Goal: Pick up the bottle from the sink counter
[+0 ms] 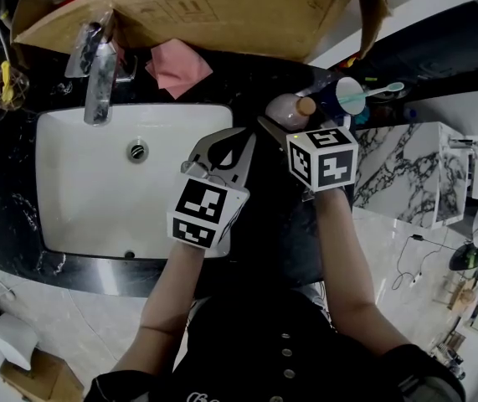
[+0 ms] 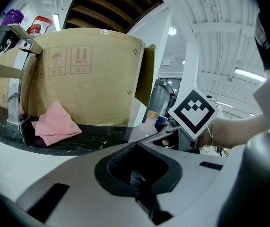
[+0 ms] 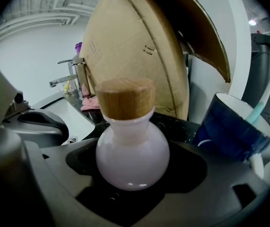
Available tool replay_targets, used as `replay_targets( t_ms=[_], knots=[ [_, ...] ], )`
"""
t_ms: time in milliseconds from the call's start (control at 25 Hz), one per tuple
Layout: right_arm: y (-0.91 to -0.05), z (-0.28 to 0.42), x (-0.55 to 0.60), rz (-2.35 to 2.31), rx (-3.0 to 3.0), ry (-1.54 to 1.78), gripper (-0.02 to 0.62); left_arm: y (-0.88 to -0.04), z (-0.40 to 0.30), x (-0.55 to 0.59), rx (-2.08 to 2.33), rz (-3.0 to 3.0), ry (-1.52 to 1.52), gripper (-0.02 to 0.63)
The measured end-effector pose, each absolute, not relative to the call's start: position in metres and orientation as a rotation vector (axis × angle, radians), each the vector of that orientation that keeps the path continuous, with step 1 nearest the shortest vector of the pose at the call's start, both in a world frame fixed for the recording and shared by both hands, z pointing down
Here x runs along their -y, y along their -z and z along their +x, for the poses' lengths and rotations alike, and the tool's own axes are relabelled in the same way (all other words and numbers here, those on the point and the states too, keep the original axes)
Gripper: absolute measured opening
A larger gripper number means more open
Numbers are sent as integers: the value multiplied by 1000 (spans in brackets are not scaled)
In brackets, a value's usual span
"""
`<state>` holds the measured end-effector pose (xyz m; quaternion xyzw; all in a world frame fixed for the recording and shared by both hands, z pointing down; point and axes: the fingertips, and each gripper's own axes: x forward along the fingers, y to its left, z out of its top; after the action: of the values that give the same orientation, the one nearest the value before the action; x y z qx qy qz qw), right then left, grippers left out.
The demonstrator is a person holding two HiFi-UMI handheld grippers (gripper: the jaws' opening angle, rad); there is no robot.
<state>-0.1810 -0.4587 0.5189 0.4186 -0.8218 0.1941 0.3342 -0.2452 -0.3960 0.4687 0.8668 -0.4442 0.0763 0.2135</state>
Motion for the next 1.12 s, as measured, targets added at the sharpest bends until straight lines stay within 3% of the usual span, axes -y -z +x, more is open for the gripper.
replay_targets(
  t_ms=[1120],
  knots=[
    [-451, -181, 402, 1133, 2500, -440, 403, -440, -241, 346, 1321, 2369, -254, 17]
  ],
)
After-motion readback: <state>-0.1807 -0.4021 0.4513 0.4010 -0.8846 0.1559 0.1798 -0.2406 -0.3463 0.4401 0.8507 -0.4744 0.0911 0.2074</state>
